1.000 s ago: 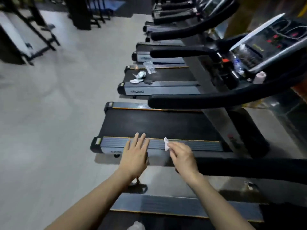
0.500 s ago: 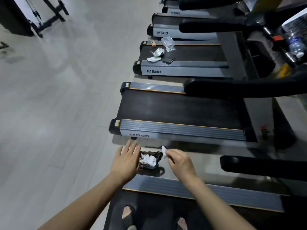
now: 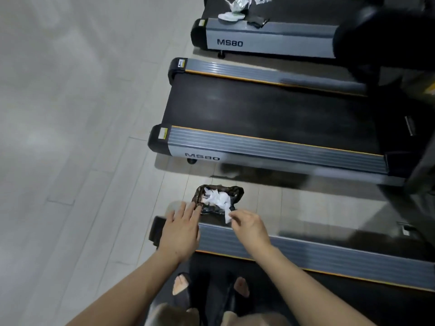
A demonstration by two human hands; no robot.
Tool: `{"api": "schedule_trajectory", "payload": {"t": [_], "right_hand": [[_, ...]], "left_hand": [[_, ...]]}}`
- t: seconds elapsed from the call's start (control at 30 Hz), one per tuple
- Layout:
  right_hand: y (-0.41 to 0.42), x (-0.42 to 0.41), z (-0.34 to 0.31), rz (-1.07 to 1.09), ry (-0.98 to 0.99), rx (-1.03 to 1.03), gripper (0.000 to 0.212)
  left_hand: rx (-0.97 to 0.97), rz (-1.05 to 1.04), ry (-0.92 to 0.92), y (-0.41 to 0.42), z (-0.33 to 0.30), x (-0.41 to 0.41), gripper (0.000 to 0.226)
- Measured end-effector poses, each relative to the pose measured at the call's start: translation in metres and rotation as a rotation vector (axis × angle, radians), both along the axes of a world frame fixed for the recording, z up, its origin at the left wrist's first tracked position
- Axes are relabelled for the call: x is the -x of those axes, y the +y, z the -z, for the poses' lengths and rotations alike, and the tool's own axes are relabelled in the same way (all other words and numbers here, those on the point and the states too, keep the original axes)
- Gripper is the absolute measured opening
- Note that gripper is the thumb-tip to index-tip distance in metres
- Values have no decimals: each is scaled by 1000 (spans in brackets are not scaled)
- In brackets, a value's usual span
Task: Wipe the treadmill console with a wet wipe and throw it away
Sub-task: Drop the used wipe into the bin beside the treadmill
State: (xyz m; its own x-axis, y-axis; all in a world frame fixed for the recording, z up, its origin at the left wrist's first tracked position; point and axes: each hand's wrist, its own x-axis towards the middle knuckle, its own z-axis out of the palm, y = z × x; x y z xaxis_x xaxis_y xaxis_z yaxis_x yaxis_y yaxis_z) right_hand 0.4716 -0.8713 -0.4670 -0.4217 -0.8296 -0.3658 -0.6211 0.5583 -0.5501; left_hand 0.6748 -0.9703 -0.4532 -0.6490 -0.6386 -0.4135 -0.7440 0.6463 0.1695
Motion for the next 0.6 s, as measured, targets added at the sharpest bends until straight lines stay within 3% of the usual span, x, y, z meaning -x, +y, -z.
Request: {"api": "schedule_trajectory", "payload": {"t": [0.4, 0.6], "right_hand": [[-66, 34, 348, -138, 92, -83, 21], [-104, 63, 466, -218, 223, -92, 15]], "left_hand": [[-24, -4, -72, -42, 347, 58, 65], [50, -7, -51, -74, 462, 82, 64]]}}
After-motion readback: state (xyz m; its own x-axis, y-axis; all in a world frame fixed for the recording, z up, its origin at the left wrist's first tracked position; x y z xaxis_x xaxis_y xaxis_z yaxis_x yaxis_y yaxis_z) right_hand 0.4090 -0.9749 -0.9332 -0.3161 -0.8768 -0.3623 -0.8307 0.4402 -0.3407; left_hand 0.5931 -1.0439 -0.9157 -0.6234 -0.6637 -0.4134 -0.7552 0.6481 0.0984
